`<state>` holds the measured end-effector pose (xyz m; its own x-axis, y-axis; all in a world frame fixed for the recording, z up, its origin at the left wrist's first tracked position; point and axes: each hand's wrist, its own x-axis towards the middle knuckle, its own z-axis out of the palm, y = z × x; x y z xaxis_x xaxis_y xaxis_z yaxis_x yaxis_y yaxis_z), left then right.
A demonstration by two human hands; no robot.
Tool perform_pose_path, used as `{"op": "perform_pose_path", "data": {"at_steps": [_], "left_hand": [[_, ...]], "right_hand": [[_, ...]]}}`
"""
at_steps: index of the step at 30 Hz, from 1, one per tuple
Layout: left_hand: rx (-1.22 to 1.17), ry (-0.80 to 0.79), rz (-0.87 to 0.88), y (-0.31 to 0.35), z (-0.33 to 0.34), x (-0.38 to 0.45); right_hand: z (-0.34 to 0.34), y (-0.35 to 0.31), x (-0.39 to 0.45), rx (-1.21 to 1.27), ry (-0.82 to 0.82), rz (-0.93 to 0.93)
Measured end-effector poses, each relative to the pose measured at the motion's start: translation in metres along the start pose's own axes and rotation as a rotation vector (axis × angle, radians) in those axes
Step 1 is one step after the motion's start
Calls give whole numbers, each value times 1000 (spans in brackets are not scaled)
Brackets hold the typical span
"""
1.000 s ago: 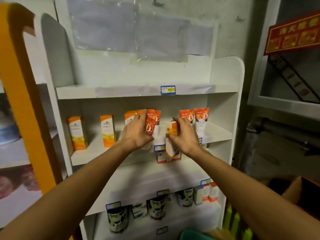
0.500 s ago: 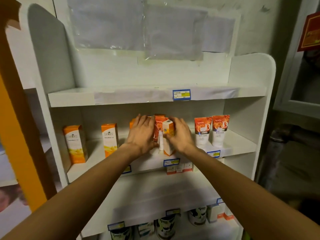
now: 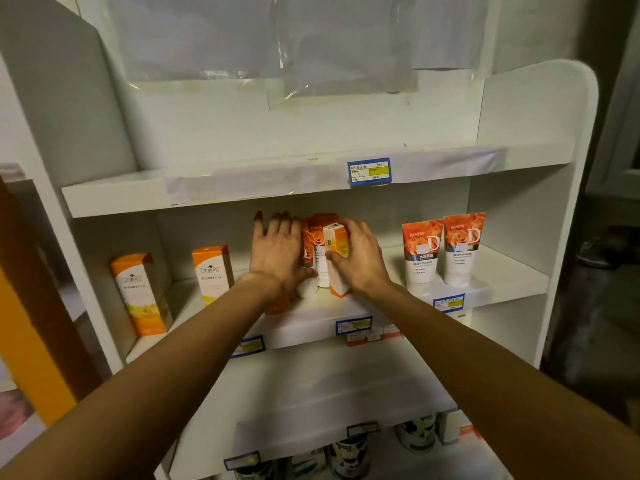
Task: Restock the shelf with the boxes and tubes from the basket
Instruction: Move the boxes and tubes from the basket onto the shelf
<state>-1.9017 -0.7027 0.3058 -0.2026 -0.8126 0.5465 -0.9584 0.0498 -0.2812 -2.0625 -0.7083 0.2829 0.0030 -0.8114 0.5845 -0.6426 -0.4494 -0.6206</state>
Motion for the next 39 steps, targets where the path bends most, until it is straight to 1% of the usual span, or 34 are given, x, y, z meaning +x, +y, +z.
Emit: {"op": "perform_pose_path", "data": {"at_steps": [3,11,15,18,21,23,28,33,36,39], "left_hand": [[39,3,15,-2,2,2],[21,41,35,5,-5,0],[-12,102,58,13,-14,-7],[-5,84,75,16,-17,-14],[-42,55,50,18,-20,-19],[-46,29,48,18,-23,-22],[-26,45,85,22,-37,-33],[-41,-2,144,34,-39,-57],[-48,-62,189,54,-37,-77],[-59,-89,250,80,-35,-102]], "right_hand": [[0,-1,0,5,-39,8],[-6,5,-13,-21,-94,48],[-15,3,-18,-48,-91,45],[-23,1,-20,-72,-101,54],[-32,-1,-24,-101,-88,51],[-37,-2,-27,-102,-107,58],[-48,-3,-41,-116,-121,50],[-68,6,-79,-115,-159,105],[-88,20,-114,-154,-214,134],[-110,37,-150,-217,-251,150]]}}
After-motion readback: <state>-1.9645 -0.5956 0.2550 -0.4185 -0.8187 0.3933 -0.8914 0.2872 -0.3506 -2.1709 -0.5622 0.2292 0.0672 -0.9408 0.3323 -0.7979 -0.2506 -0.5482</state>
